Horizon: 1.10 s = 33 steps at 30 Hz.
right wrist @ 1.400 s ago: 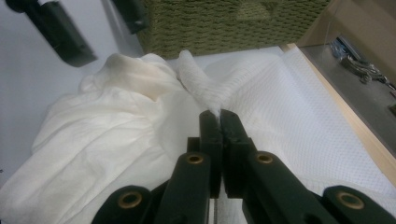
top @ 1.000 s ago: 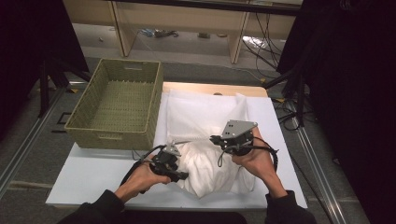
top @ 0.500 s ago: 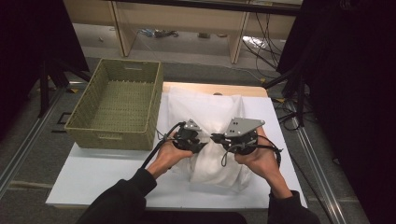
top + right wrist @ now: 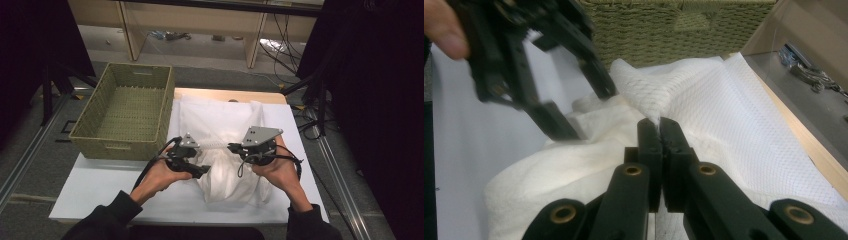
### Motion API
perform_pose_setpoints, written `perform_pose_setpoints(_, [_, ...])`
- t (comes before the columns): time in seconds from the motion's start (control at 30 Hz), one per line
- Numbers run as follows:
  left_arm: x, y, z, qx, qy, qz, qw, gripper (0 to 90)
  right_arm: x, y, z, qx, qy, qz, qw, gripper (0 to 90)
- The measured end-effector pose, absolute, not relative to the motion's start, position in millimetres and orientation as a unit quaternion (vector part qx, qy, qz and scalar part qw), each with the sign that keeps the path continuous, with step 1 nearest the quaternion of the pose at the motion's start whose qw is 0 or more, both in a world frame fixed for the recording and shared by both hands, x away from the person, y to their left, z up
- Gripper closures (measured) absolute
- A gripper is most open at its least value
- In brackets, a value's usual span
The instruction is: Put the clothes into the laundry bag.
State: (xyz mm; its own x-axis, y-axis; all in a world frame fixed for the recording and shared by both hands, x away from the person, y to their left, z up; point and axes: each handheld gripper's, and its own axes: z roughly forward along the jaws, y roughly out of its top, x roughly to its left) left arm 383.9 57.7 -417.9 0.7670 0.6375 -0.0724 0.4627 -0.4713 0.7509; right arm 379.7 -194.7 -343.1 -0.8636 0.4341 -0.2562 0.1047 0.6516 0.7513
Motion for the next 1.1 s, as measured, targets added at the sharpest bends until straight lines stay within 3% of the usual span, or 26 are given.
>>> perform_pose_setpoints(0.33, [402,59,-446,0.840,0.360,0.115,0.390,22.0,380,-192,-344,0.149,0.886,0.387,0.207,90.0])
perform_pose_setpoints(0.43, [403,54,-447,0.846,0.341,0.102,0.396,36.4,381,-193,-345,0.149,0.886,0.386,0.207,90.0])
perform_pose_setpoints(0.57, [403,47,-446,0.851,0.317,0.095,0.408,65.9,381,-193,-345,0.151,0.886,0.388,0.204,90.0])
perform_pose_setpoints(0.7, [395,30,-433,0.860,0.279,0.122,0.408,74.7,380,-193,-344,0.146,0.886,0.388,0.206,90.0])
perform_pose_setpoints(0.87, [426,21,-427,0.833,0.314,0.141,0.433,76.3,380,-192,-345,0.146,0.887,0.388,0.202,90.0])
perform_pose_setpoints(0.97, [444,21,-443,0.839,0.339,0.148,0.399,74.2,380,-195,-342,0.147,0.887,0.390,0.201,90.0])
perform_pose_setpoints(1.1, [440,28,-443,0.835,0.351,0.122,0.406,59.5,381,-199,-344,0.150,0.887,0.384,0.206,90.0])
